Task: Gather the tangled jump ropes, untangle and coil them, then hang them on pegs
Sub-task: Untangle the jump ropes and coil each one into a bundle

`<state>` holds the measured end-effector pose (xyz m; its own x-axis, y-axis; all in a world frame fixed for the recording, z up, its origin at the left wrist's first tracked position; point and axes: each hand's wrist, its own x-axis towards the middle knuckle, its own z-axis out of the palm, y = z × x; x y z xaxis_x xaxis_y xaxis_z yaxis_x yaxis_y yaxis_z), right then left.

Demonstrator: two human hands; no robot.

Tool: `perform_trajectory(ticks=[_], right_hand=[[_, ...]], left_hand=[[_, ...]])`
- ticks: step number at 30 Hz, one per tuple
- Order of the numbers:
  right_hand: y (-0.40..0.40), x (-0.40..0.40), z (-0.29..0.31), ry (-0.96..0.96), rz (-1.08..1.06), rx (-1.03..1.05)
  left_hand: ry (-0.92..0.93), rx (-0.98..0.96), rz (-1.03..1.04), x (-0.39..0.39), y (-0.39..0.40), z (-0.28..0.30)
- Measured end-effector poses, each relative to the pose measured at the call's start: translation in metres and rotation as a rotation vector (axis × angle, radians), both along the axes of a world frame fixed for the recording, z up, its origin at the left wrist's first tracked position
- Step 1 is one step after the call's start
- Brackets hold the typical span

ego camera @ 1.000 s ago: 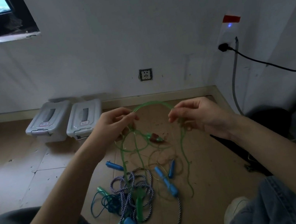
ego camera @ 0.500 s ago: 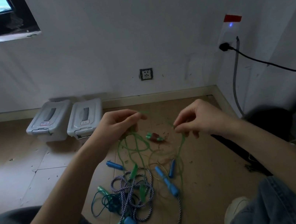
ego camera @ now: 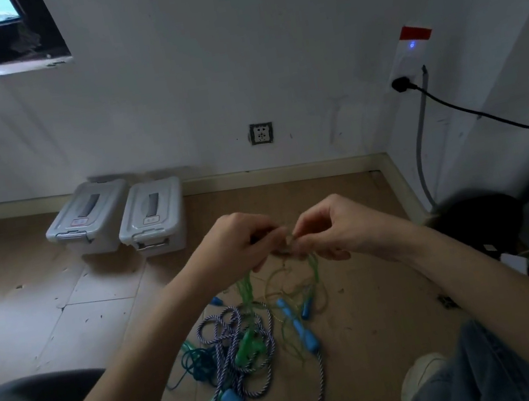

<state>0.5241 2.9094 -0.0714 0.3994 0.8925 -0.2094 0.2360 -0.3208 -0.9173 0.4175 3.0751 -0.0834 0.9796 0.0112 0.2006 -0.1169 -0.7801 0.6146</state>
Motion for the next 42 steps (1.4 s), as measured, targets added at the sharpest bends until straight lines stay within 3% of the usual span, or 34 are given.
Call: perform_trajectory(ticks=[3, 7, 9, 11, 15, 17, 19, 22, 26, 28, 30, 32, 34, 36, 38, 40, 42], right_hand=[[0.002, 0.001, -0.002, 0.003, -0.186, 0.034], [0.006, 0.001, -0.023, -0.915, -0.187, -0.276], [0.004, 0.006, -0.033, -0.994, -0.209, -0.364], [0.002, 0.015, -0.036, -0.809, -0.240, -0.322], [0.000, 0.022, -0.015, 0.005, -0.606, 0.192], [0.000, 0.020, -0.005, 0.325, -0.511, 0.260], [-0.002, 0.018, 0.002, 0.494, -0.325, 0.175], [-0.006, 0.016, 0.008, 0.548, -0.200, 0.226], [-0.005, 0.017, 0.018, 0.732, -0.199, 0.605], [-0.007, 0.017, 0.022, 0.861, -0.151, 0.708], [-0.011, 0.021, 0.019, 0.899, -0.258, 0.731], [-0.014, 0.028, 0.013, 0.836, -0.454, 0.675], [-0.019, 0.033, 0.007, 0.589, -0.523, 0.474], [-0.025, 0.032, 0.002, 0.261, -0.354, 0.089], [-0.028, 0.027, -0.004, 0.111, -0.118, -0.149], [-0.025, 0.026, -0.007, 0.219, -0.194, 0.052], [-0.023, 0.031, -0.009, 0.425, -0.534, 0.419]], left_hand=[[0.068, 0.013, -0.016, 0.001, -0.005, 0.001], [0.323, -0.350, -0.147, 0.001, -0.009, 0.005], [0.418, -0.449, -0.169, -0.003, 0.001, 0.008], [0.522, -0.404, -0.153, -0.005, 0.011, 0.004], [0.674, -0.062, -0.057, 0.004, 0.006, -0.027], [0.699, -0.007, 0.004, 0.008, 0.003, -0.042], [0.753, -0.182, 0.061, 0.008, 0.008, -0.045], [0.733, -0.465, 0.131, 0.004, 0.026, -0.041], [0.825, -0.825, -0.004, -0.001, 0.034, -0.043], [0.840, -0.869, 0.049, -0.004, 0.037, -0.047], [0.807, -0.903, 0.171, -0.008, 0.043, -0.052], [0.723, -0.948, 0.316, -0.010, 0.049, -0.056], [0.587, -0.935, 0.487, -0.009, 0.052, -0.059], [0.486, -0.956, 0.613, -0.006, 0.054, -0.059], [0.483, -0.988, 0.663, -0.005, 0.053, -0.057], [0.519, -0.976, 0.674, -0.007, 0.051, -0.055], [0.554, -0.899, 0.649, -0.009, 0.048, -0.054]])
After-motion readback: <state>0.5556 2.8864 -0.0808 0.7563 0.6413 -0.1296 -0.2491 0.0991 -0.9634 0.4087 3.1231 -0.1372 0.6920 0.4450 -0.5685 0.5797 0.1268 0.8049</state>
